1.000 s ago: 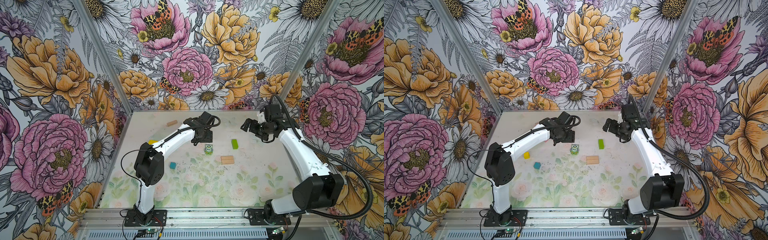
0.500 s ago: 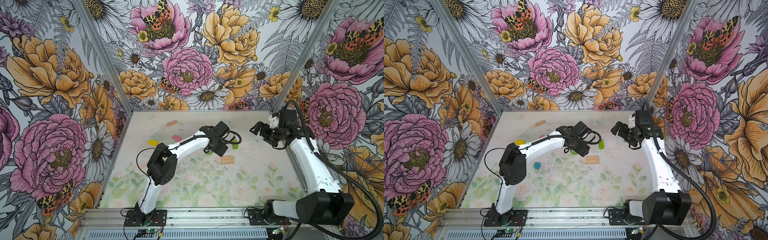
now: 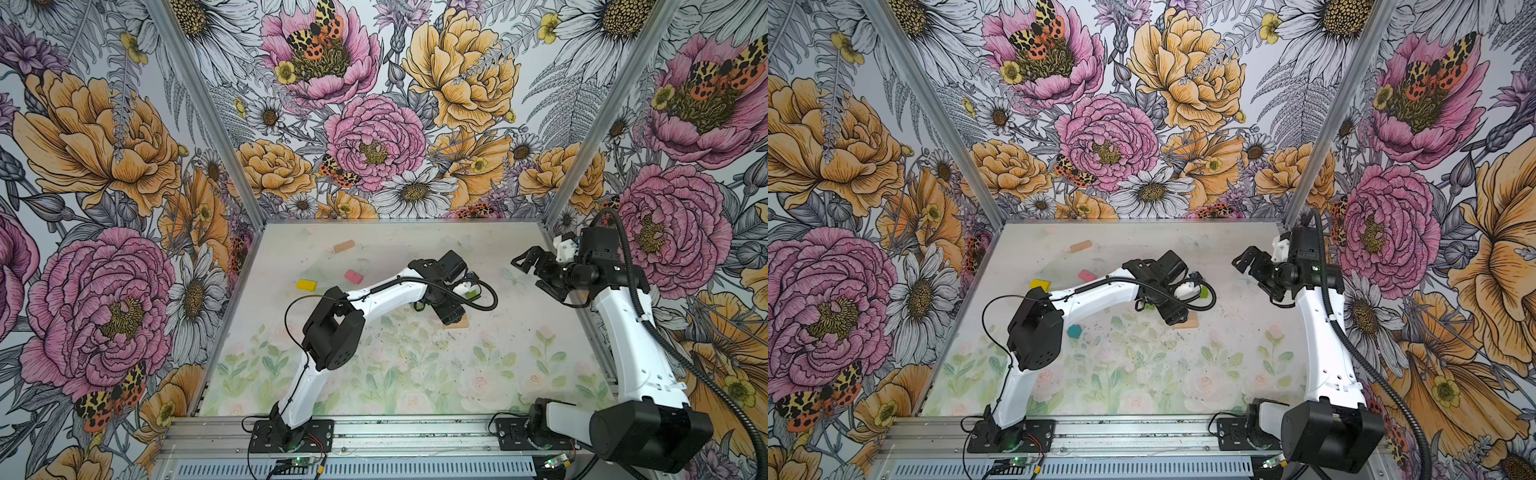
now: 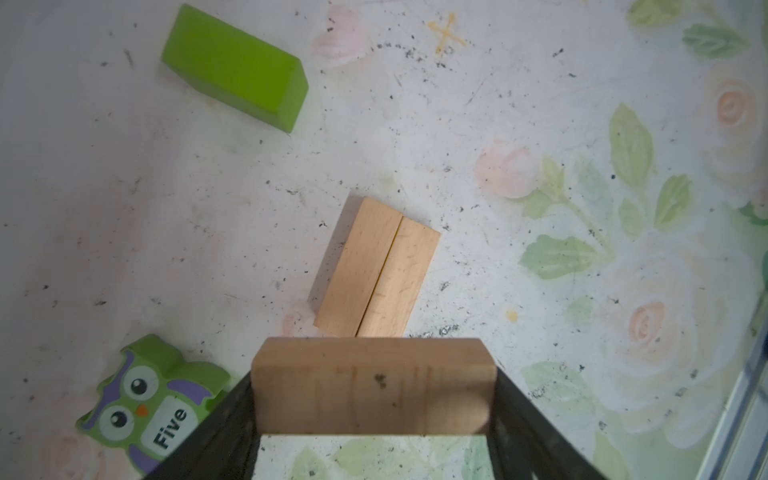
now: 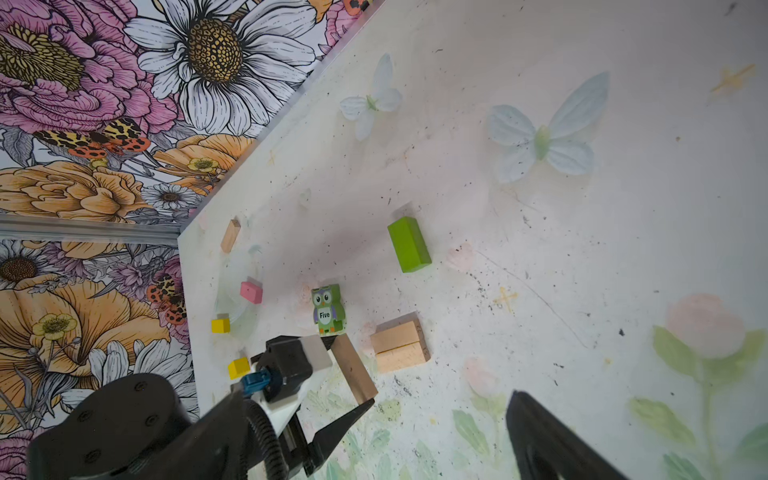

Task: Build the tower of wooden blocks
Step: 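Carry the wood bar over the stack with the left gripper while the right arm withdraws, then lower the wood bar crosswise onto the stack with the left gripper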

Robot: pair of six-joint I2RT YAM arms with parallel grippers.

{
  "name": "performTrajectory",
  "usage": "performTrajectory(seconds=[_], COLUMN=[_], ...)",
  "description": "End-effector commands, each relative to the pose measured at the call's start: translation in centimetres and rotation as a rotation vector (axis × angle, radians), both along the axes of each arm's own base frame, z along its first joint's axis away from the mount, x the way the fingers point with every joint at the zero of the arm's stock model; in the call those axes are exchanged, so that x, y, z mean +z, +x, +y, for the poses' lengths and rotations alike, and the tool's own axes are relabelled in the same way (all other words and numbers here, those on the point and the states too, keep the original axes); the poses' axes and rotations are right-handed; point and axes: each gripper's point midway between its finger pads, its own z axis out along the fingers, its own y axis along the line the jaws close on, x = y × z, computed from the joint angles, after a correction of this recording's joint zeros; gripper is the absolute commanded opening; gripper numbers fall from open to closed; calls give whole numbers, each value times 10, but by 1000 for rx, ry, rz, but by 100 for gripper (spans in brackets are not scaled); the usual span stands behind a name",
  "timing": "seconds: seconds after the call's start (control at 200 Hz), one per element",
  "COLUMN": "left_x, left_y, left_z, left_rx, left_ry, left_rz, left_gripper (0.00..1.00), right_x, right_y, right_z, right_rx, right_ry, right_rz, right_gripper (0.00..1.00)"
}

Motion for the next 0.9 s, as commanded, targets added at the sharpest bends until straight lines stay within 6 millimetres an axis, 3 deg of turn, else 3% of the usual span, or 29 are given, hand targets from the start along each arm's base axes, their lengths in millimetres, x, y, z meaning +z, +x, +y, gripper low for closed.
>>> performTrajectory(seconds=[0.0,0.605,0.891], left_x=[3,-9,-19], left_y=[-6,3,6], left_z=[-19,-42,-41], left_rx=[-98,-203,-209], left_ry=[-35,-26,-9], left_rz=[-26,-86,-88], left_gripper=[61,61,61], right_x=[4,-3,-1], right_y=[-9,-18,-15], right_z=[3,-4,-7], right_rx=[-4,-49,-54], right_ry=[26,64,66], right_rz=[-7,7,8], right_gripper=[100,100,100])
